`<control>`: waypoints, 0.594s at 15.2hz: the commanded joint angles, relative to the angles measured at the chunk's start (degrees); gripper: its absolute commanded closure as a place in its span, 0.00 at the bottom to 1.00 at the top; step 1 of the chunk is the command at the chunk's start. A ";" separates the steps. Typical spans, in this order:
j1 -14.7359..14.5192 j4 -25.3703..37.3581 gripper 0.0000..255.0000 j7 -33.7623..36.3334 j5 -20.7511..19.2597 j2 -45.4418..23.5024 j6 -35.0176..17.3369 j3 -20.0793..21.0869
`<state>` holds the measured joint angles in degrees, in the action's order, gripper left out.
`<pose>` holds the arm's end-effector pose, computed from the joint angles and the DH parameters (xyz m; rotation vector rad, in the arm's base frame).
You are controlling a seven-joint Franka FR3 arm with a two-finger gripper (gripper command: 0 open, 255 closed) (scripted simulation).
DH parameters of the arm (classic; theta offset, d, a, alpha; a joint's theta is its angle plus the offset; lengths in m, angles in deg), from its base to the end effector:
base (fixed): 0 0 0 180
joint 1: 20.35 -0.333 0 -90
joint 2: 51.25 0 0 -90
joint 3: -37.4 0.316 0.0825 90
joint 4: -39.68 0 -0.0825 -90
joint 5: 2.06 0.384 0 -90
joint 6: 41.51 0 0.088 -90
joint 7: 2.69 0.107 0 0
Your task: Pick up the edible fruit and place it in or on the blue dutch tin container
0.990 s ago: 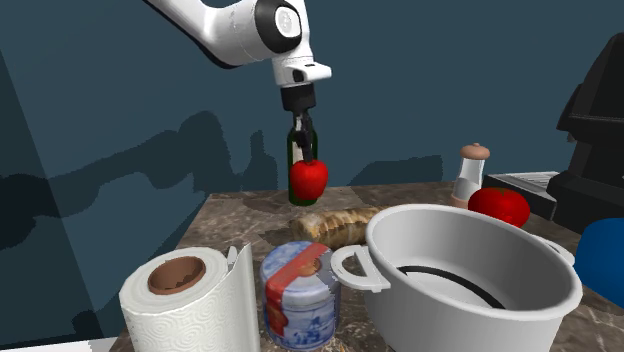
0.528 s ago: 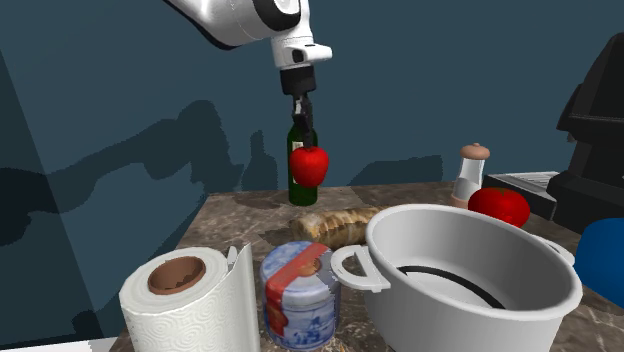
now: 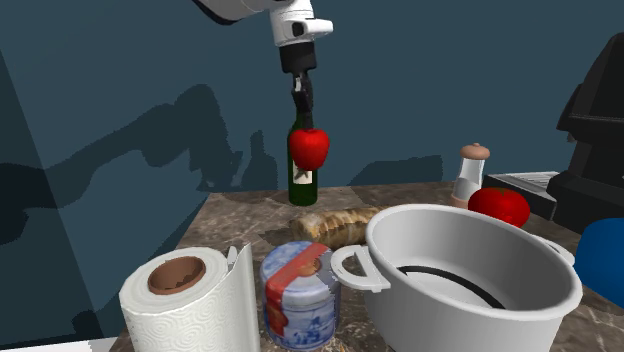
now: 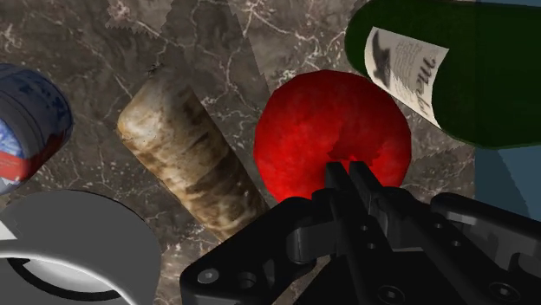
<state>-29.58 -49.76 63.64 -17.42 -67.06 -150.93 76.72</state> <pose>0.4740 0.4376 0.5281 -3.0370 0.4105 -0.2250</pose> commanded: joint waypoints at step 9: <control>4.32 -1.60 1.00 -5.24 5.24 6.88 3.31 0.09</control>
<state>-27.10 -48.57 60.17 -14.36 -63.23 -147.05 76.80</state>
